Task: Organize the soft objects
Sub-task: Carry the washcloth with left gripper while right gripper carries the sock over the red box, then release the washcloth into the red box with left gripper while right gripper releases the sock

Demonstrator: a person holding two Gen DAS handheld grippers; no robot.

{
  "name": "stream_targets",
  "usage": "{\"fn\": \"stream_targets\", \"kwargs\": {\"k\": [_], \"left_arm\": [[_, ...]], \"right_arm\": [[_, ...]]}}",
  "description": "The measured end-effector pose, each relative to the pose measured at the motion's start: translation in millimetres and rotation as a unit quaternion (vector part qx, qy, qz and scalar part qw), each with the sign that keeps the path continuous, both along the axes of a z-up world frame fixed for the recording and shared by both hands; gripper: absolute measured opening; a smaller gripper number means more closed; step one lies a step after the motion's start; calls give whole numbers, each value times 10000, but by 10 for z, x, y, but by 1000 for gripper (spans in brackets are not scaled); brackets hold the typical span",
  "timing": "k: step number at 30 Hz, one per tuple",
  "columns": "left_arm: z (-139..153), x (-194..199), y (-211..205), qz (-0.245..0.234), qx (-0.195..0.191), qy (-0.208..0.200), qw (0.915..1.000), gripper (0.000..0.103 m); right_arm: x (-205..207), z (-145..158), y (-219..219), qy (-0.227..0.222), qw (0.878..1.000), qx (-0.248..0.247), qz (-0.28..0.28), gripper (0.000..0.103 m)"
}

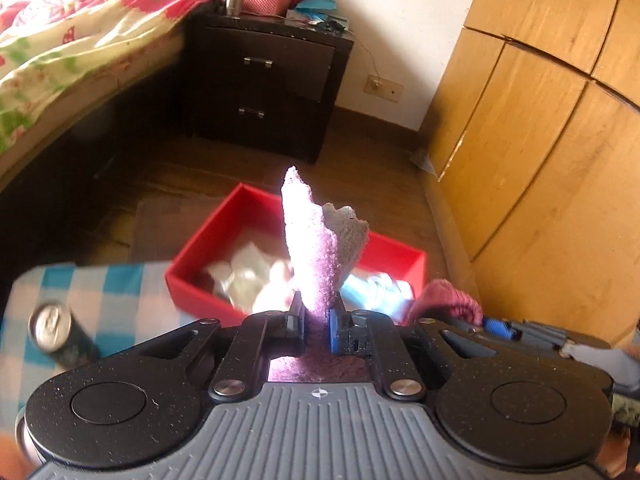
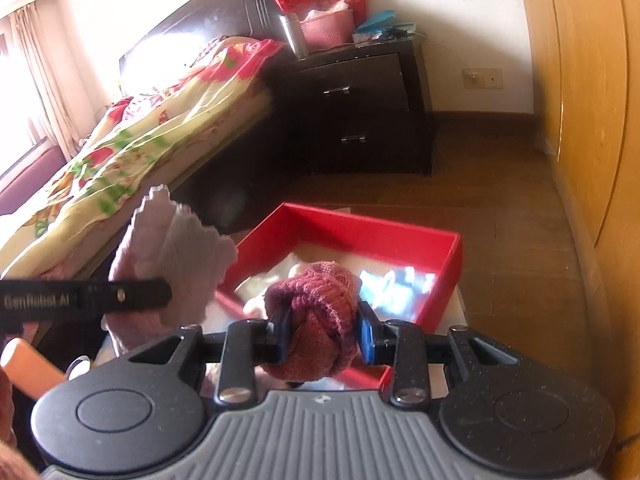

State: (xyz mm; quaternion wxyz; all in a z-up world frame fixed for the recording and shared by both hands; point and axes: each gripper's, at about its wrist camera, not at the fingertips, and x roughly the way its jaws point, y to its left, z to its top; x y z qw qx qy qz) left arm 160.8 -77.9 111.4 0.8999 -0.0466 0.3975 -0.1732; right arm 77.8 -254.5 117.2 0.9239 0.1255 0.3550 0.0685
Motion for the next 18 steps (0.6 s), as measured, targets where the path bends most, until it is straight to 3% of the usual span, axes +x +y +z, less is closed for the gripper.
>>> {"fn": "stream_targets", "kwargs": {"k": [9, 13, 18], "left_arm": [[-150, 650, -154, 165, 140, -148, 9997, 9], [-267, 899, -254, 208, 452, -175, 9986, 10], [-355, 1027, -277, 252, 485, -142, 9984, 20]], "right_arm": [[520, -272, -1, 112, 9997, -211, -47, 11], [731, -394, -19, 198, 9992, -352, -47, 11], [911, -537, -93, 382, 9990, -209, -115, 13]]}}
